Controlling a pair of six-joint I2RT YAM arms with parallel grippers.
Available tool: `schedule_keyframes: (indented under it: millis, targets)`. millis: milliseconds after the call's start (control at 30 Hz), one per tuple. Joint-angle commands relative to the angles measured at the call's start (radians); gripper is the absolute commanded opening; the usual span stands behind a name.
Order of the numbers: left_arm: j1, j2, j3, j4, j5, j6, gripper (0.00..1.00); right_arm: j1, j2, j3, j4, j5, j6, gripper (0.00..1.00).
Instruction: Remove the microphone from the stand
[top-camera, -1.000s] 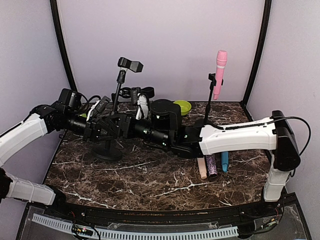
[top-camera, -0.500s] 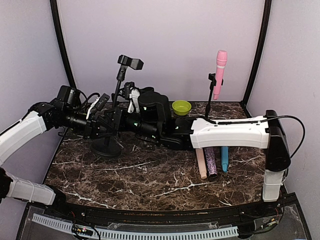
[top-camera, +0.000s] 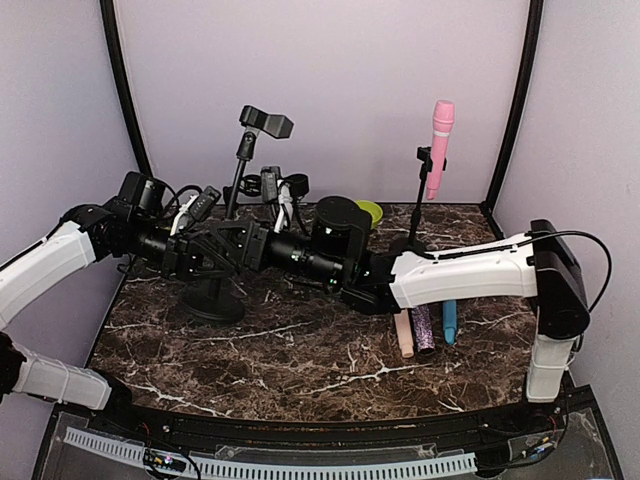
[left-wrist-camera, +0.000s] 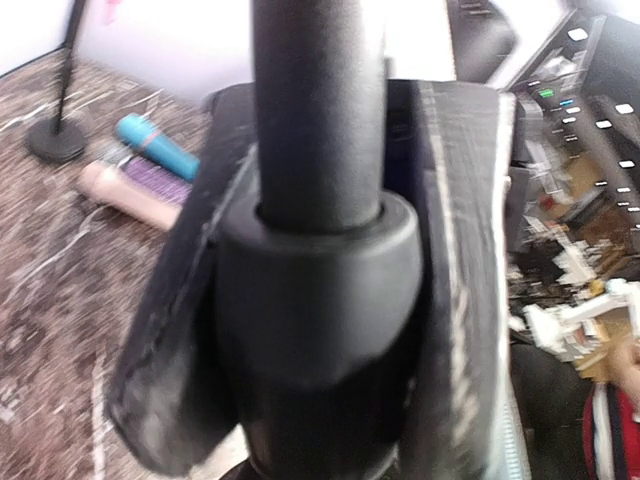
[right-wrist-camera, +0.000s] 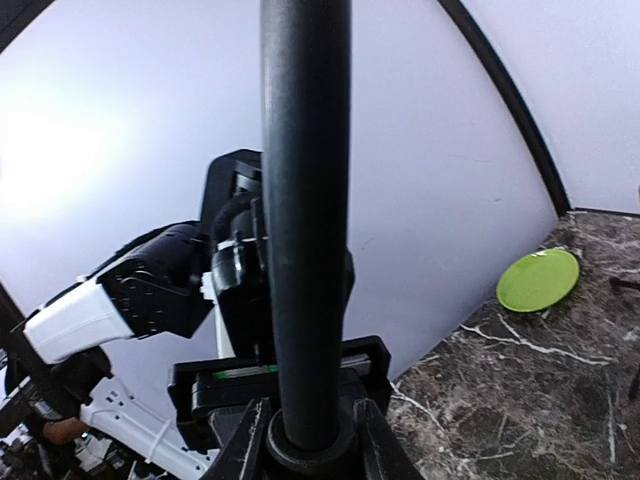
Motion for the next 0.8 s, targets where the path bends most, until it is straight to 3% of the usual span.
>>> schedule_keyframes:
  millis: [0, 133, 367, 433, 467, 500, 533, 567, 667, 767]
  targets:
    - [0.013, 0.0, 0.04, 0.137, 0.188, -0.151, 0.0, 0.009, -0.035, 0.031, 0.307, -0.347, 0.049, 0.0]
    - [0.013, 0.002, 0.042, 0.146, 0.275, -0.195, 0.0, -0.015, 0.001, 0.061, 0.414, -0.507, 0.154, 0.0]
    - [0.013, -0.002, 0.036, 0.164, 0.314, -0.219, 0.0, -0.061, 0.109, 0.133, 0.78, -0.721, 0.525, 0.0]
    - [0.012, -0.002, 0.038, 0.163, 0.311, -0.218, 0.0, -0.068, 0.114, 0.129, 0.807, -0.731, 0.552, 0.05]
    - [0.012, -0.002, 0.039, 0.162, 0.304, -0.216, 0.0, -0.07, 0.108, 0.124, 0.788, -0.733, 0.544, 0.09]
    - [0.012, -0.002, 0.043, 0.157, 0.297, -0.21, 0.0, -0.074, 0.095, 0.113, 0.749, -0.722, 0.518, 0.23]
    - [0.012, -0.002, 0.048, 0.151, 0.285, -0.196, 0.0, -0.076, 0.069, 0.085, 0.685, -0.679, 0.467, 0.44]
    - [0.013, -0.002, 0.054, 0.139, 0.271, -0.186, 0.0, -0.078, 0.033, 0.047, 0.6, -0.611, 0.394, 0.51]
    - [0.013, -0.004, 0.073, 0.098, 0.216, -0.123, 0.0, -0.054, -0.102, -0.039, 0.212, -0.281, 0.059, 0.66]
    - [0.016, -0.008, 0.08, 0.09, 0.123, -0.079, 0.0, -0.03, -0.14, 0.004, -0.081, -0.057, -0.038, 0.7]
